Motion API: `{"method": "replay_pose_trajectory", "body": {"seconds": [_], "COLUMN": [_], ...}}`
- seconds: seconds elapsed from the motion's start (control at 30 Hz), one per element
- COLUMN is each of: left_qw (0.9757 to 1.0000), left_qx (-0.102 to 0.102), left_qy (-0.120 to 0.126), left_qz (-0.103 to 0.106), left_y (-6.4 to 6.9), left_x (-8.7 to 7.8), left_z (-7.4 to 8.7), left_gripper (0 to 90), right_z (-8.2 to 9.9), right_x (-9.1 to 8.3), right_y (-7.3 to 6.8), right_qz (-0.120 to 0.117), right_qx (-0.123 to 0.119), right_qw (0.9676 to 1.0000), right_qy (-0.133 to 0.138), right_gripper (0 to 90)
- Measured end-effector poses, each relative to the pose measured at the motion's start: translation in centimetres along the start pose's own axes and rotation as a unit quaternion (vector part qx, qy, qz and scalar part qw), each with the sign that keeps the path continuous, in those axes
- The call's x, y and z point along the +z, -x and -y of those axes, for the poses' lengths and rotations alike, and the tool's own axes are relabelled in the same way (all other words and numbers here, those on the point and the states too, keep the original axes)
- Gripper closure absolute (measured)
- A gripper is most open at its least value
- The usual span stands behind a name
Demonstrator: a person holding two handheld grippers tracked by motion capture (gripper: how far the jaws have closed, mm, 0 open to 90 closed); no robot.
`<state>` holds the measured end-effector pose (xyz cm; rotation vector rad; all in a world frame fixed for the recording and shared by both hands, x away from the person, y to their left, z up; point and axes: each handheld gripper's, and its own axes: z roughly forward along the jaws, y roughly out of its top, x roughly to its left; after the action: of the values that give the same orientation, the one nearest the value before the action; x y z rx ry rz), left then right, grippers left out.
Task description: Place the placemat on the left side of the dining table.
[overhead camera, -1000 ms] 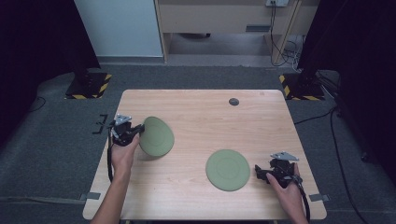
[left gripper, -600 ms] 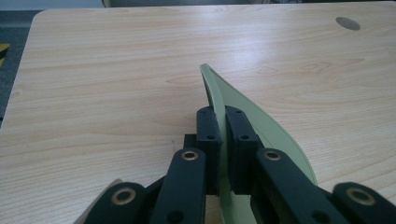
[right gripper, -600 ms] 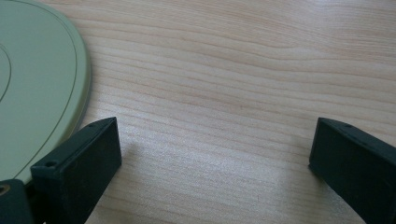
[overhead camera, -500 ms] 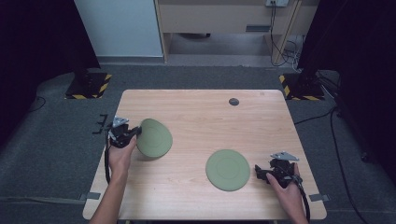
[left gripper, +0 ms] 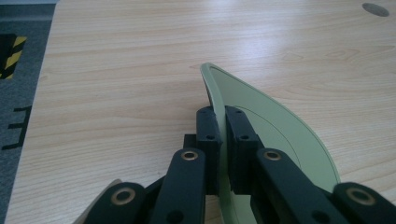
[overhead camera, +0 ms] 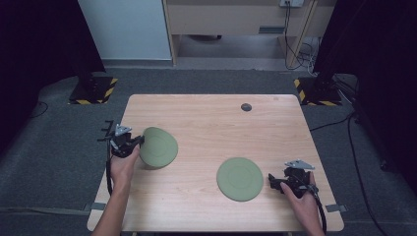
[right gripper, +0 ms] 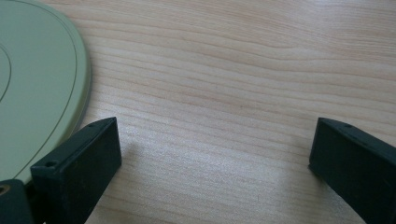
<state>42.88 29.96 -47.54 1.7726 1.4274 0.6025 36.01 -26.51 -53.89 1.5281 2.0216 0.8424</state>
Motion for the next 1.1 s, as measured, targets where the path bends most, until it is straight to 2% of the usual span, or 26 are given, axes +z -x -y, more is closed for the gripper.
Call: {"method": "replay_pose_trajectory", "body": {"seconds": [0.27, 0.5, 0.6, 1.1], "left_qw": [0.9999, 0.9994, 0.9992, 0.9983], "left_qx": [-0.003, -0.009, -0.016, -0.013], "left_qy": [-0.004, -0.033, -0.036, -0.057], "left_qz": [-0.009, -0.011, -0.008, -0.005], "left_y": [-0.8, -1.6, -2.0, -2.8], "left_x": [-0.3, 0.5, 0.7, 1.1], "left_z": [0.2, 0.6, 0.8, 1.0], "left_gripper": [85.2, 84.6, 84.0, 79.8], "right_z": [0.0, 0.0, 0.0, 0.0], "right_x": [0.0, 0.0, 0.0, -0.1], "right_y": [0.0, 0.0, 0.0, -0.1], "right_qz": [0.0, 0.0, 0.0, -0.001], "right_qx": [0.0, 0.0, 0.0, 0.0], "right_qw": [1.0, 1.0, 1.0, 1.0], "right_qy": [0.0, 0.0, 0.0, 0.0], "right_gripper": [2.5, 2.5, 2.5, 2.6]}}
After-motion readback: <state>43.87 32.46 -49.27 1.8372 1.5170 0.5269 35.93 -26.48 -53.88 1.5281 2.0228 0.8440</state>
